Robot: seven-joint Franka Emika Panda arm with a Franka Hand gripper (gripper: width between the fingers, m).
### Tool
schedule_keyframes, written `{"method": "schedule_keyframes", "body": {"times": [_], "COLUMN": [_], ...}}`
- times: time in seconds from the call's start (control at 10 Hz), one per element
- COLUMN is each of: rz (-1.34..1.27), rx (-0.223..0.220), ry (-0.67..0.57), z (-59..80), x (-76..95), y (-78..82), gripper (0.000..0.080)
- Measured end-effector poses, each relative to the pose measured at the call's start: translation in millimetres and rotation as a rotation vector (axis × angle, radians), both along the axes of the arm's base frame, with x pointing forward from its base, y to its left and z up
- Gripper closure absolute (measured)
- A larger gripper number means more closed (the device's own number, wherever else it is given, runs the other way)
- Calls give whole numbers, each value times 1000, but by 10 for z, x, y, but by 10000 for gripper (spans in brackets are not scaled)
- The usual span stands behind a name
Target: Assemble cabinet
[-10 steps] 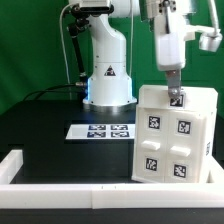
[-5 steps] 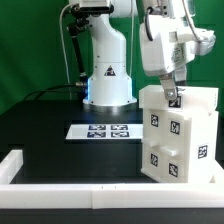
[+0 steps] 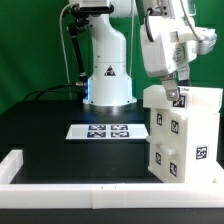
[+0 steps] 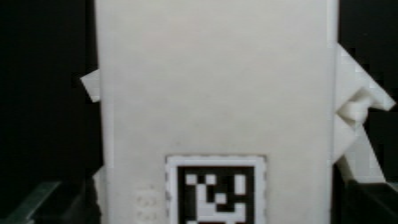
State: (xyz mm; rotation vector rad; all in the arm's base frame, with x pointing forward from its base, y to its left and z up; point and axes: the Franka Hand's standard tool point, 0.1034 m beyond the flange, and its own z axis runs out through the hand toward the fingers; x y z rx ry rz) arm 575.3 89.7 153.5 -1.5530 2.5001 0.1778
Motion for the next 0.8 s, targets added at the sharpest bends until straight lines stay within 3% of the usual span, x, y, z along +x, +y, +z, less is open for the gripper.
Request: {"method": "schedule_keyframes", "body": {"times": [0.1, 0.2, 0.4, 0.8], "rz": [2, 9, 18, 6], "rx": [0, -1, -1, 42], "ry": [0, -2, -4, -52], "z": [0, -1, 5, 293], "x": [-1, -1, -2, 0], "y": [4, 7, 14, 77], "gripper": [45, 12, 2, 2]}}
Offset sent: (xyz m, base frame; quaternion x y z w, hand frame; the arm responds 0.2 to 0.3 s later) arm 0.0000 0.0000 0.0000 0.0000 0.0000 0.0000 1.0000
